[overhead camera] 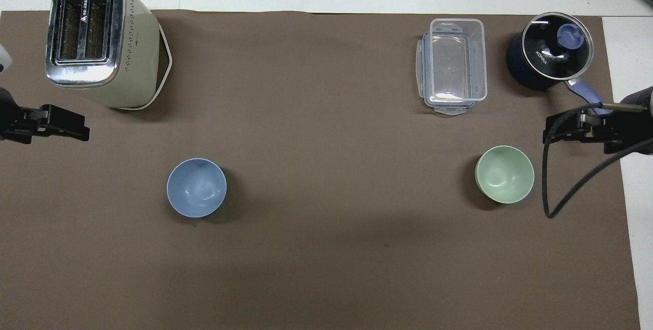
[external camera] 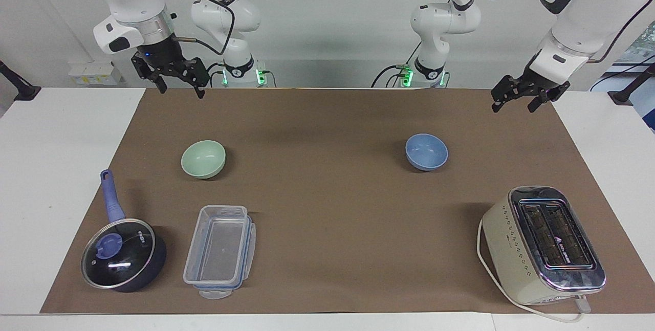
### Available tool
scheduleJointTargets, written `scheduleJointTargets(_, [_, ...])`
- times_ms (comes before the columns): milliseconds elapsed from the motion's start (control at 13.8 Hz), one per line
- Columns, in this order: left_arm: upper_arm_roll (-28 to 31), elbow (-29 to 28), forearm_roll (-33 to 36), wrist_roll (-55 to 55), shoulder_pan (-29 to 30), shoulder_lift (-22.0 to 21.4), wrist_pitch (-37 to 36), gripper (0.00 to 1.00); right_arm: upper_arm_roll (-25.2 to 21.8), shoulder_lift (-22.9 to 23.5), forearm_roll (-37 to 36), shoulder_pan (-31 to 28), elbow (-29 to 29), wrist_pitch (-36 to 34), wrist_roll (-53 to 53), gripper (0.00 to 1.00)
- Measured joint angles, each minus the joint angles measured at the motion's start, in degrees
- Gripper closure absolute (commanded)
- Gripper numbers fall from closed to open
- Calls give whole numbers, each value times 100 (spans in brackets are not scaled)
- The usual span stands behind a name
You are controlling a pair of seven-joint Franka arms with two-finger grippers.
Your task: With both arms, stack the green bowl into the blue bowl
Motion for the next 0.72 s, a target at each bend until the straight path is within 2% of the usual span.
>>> scheduleJointTargets(725, [-4, -26, 148, -2, 0, 1, -11, 0, 0, 0, 0, 0, 0, 0, 0, 0])
